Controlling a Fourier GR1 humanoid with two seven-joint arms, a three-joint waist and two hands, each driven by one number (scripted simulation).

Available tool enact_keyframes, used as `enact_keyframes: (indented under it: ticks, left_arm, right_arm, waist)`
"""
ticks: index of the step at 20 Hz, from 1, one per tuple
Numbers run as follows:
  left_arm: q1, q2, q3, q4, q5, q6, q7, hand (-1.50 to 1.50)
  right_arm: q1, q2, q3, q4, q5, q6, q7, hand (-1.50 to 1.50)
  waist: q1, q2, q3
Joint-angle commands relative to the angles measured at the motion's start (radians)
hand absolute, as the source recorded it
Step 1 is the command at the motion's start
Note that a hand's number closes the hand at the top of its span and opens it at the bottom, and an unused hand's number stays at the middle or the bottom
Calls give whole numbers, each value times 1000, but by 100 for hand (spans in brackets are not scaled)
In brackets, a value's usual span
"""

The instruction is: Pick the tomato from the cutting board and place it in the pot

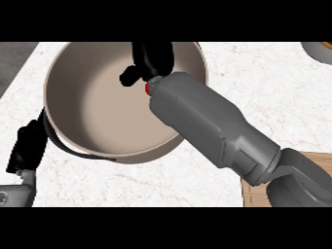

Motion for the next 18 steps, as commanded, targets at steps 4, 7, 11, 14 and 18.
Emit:
enact_keyframes:
  ticks: [4,7,11,14,18]
  left_arm:
    - [-6,-8,3,17,-12,14,-4,0]
    - [54,-28,-13,15,-8,8,-37,0]
    - [15,27,59,-2,36,-19,21,0]
    - [62,16,72,8,28,-2,-21,0]
    - [92,21,84,-28,32,-9,7,0]
  right_arm:
    - [33,0,-129,-106,-128,-267,-201,-150]
    - [32,0,-139,-149,-218,-283,-216,-150]
    - [47,0,-187,-147,-347,-171,-335,-150]
    - [104,0,-186,-216,-418,-139,-372,-150]
    - [242,0,-141,-316,-456,-167,-456,-150]
  waist:
    - [-15,2,2]
    - [-19,-9,0]
    - [-51,-15,1]
    - [-88,-27,2]
    - [-114,-35,2]
